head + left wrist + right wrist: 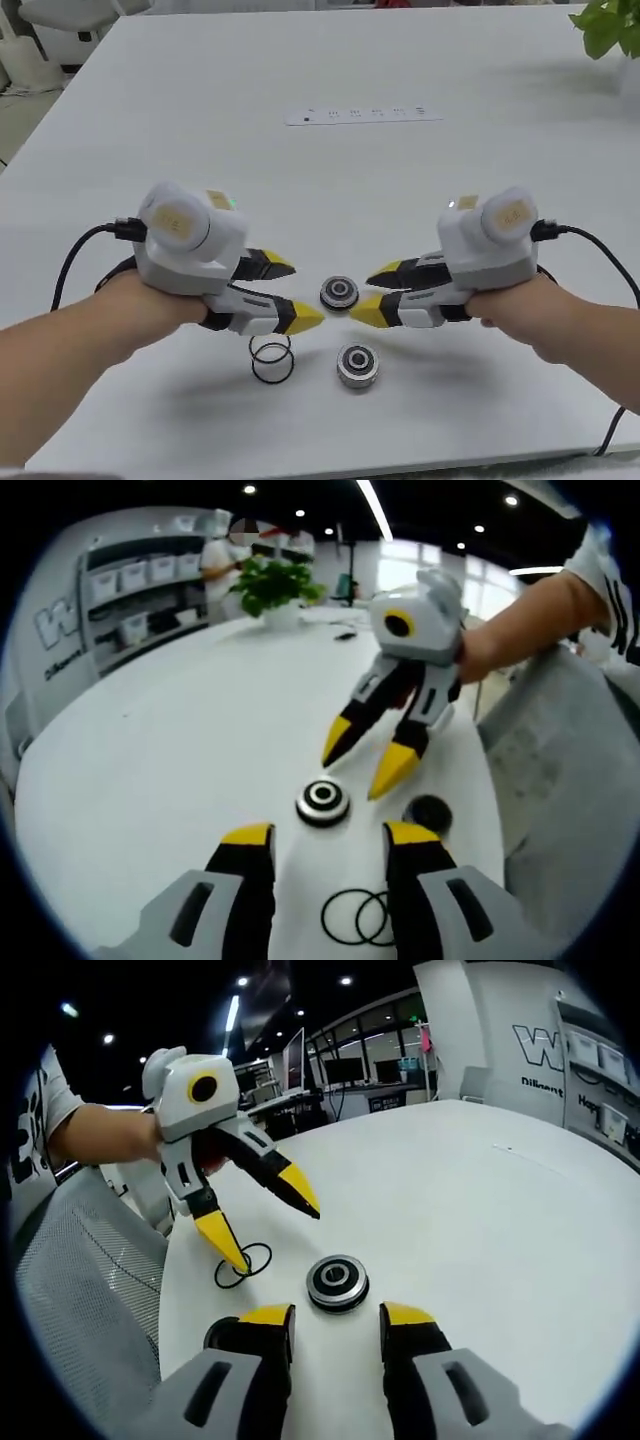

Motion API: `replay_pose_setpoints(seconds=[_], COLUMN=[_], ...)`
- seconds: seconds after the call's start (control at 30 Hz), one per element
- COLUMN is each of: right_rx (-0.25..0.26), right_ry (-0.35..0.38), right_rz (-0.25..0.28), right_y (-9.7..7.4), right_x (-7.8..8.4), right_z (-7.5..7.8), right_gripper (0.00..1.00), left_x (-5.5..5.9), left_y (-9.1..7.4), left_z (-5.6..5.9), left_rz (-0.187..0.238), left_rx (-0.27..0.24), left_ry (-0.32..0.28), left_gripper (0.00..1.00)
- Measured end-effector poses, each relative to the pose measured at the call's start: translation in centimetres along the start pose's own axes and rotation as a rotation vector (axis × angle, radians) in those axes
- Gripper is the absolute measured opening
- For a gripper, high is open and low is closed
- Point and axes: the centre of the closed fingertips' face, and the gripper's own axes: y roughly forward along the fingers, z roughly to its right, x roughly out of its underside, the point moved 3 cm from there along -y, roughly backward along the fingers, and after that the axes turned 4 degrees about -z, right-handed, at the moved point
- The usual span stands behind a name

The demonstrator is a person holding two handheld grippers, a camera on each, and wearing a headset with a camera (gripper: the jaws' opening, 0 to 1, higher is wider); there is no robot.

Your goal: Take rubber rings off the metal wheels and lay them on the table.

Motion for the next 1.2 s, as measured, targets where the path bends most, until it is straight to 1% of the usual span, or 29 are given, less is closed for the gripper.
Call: replay_pose_setpoints(seconds=[0.13,0.3,0.43,0.5,0.6,0.63,0.67,0.73,0.77,0.97,1.13,1.17,1.2], right_rx=[-0.001,0.001,0.000,0.000,-0.002,-0.002,-0.002,-0.004,-0.005,-0.009,-0.009,-0.009,-0.009], right_ry=[0.004,0.010,0.013,0.015,0.017,0.018,0.018,0.019,0.019,0.020,0.025,0.025,0.025], right_rz=[0.004,0.007,0.007,0.007,0.005,0.005,0.004,0.005,0.004,0.005,0.010,0.009,0.009], right_y=[0.0,0.0,0.1,0.2,0.3,0.3,0.3,0.4,0.4,0.5,0.6,0.6,0.6], right_x=[0.0,0.1,0.2,0.4,0.4,0.5,0.5,0.5,0.6,0.6,0.6,0.6,0.6], right_z=[0.1,0.2,0.2,0.2,0.2,0.2,0.2,0.1,0.1,0.0,0.1,0.0,0.0], right_gripper=[0.31,0.31,0.31,0.31,0.31,0.31,0.31,0.31,0.31,0.31,0.31,0.31,0.31], left_x=[0.0,-0.2,-0.3,-0.2,-0.6,-0.9,-1.0,-1.2,-1.3,-1.5,-1.2,-1.2,-1.3], left_y=[0.7,1.3,1.7,1.9,2.1,2.3,2.3,2.4,2.6,3.4,3.9,3.9,3.9], left_z=[-0.2,-0.2,0.0,-0.2,-0.5,-0.9,-1.0,-1.0,-1.2,-0.5,-0.3,-0.2,-0.2], left_rz=[-0.014,-0.010,-0.021,-0.023,-0.008,0.000,0.005,0.014,0.016,0.009,-0.006,-0.011,-0.008], left_rx=[0.000,0.014,0.011,0.009,0.002,0.000,-0.001,-0.002,-0.002,0.009,0.016,0.011,0.004], left_ry=[0.010,0.003,0.016,0.016,-0.002,-0.011,-0.016,-0.023,-0.026,-0.012,0.003,0.009,0.030], left_gripper=[0.42,0.39,0.36,0.34,0.31,0.30,0.29,0.27,0.26,0.21,0.19,0.19,0.19])
